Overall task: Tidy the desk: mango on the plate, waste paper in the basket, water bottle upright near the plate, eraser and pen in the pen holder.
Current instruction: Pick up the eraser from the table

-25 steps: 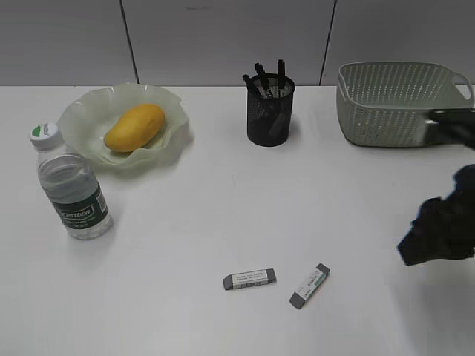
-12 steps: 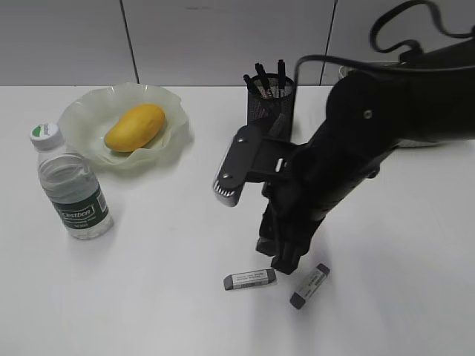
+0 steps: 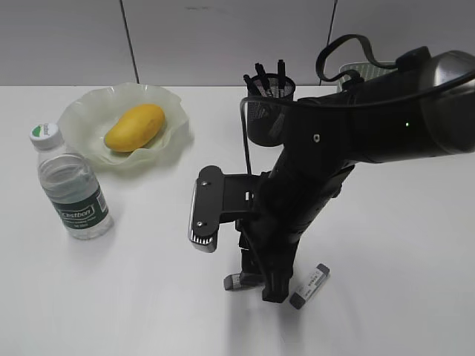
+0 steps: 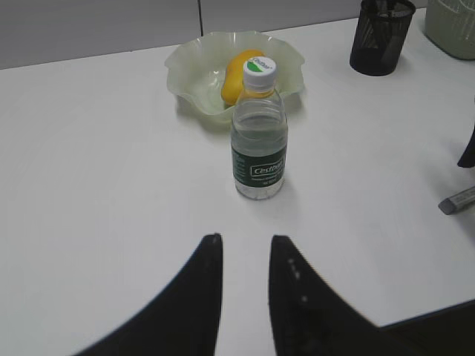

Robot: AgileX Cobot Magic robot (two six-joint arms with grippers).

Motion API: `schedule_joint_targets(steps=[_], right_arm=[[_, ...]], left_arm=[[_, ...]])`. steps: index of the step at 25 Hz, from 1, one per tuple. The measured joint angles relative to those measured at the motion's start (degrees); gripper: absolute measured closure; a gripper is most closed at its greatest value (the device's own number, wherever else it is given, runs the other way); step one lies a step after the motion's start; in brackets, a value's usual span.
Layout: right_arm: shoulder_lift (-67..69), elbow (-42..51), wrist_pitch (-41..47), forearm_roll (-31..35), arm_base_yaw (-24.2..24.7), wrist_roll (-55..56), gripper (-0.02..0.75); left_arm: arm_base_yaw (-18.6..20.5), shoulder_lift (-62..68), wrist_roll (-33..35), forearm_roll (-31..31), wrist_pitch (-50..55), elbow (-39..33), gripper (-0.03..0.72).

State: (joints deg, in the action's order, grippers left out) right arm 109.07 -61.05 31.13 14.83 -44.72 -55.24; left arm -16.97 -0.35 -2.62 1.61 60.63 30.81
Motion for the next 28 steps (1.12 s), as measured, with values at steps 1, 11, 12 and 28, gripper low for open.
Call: schedule_joint_targets(steps=[1, 11, 12, 28], right_arm=[[0.04, 0.0, -0.36, 0.0, 0.0, -0.88, 0.314], [4.84, -0.1, -3.49, -0.12, 0.0, -3.89, 0.325], [5.09, -0.1, -3.49, -0.12, 0.0, -3.89, 0.332], [-2.78, -1.54, -15.23, 5.42, 2.72, 14.34, 0.576]], left_arm=[[0.0, 0.0, 0.0, 0.0, 0.0, 0.0, 0.53], [0.0, 0.0, 0.0, 0.0, 0.0, 0.0, 0.53], [0.0, 0.0, 0.0, 0.0, 0.0, 0.0, 0.53], [0.0, 0.0, 0.0, 0.0, -0.04, 0.0, 0.53]])
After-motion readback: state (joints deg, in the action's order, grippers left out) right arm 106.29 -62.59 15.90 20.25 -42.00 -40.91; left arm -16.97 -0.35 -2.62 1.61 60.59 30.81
